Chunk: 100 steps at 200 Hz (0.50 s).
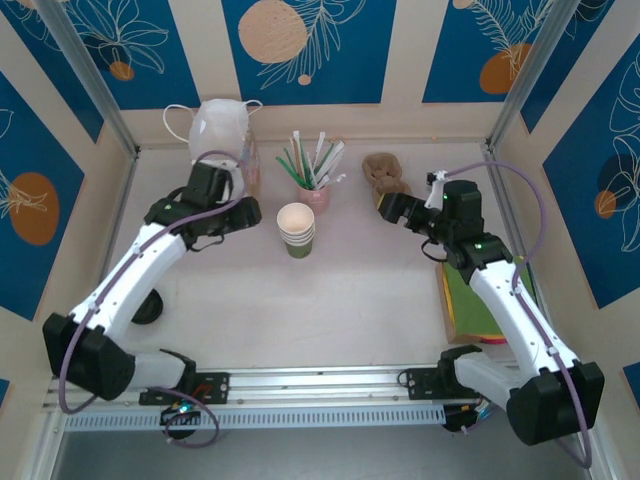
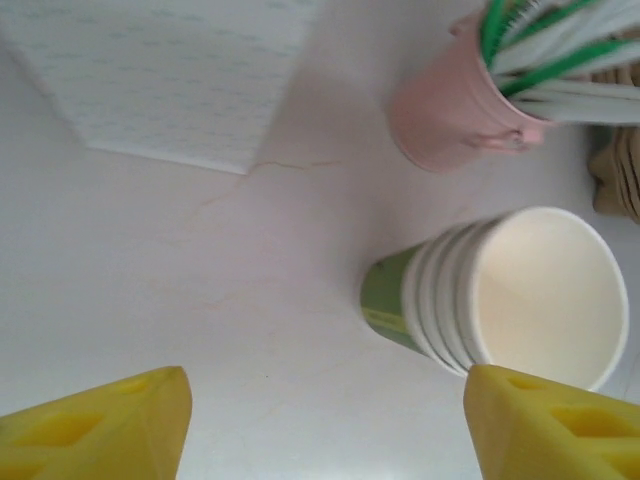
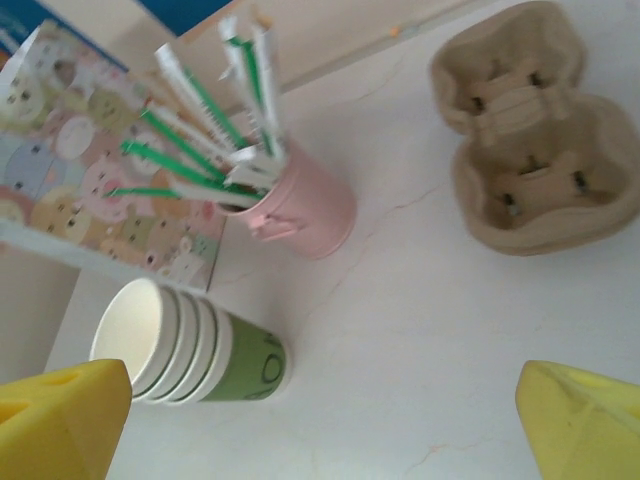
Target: Pack the takeout coffee
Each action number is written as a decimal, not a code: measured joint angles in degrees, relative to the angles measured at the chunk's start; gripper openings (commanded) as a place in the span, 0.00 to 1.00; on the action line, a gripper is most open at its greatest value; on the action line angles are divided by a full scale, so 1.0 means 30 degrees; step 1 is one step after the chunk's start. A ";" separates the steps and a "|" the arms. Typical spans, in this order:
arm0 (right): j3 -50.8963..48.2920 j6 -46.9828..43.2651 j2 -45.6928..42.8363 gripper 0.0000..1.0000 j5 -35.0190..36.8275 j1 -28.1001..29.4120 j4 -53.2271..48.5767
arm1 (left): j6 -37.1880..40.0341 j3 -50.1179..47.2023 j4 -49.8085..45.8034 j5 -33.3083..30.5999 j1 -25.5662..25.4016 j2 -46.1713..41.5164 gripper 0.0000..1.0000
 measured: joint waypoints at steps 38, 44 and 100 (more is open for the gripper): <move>0.1020 -0.0510 0.0685 0.99 0.1137 0.1712 -0.1275 | -0.0066 0.2317 -0.1195 -0.0444 -0.1625 0.2812 0.58; 0.1122 -0.0583 0.0809 0.99 0.1311 0.1902 -0.1428 | -0.0066 0.2703 -0.1377 -0.0517 -0.1807 0.3293 0.56; 0.1938 -0.1202 0.1311 0.99 0.2448 0.3147 -0.2018 | 0.0525 0.6069 -0.3002 -0.0991 -0.2681 0.6827 0.37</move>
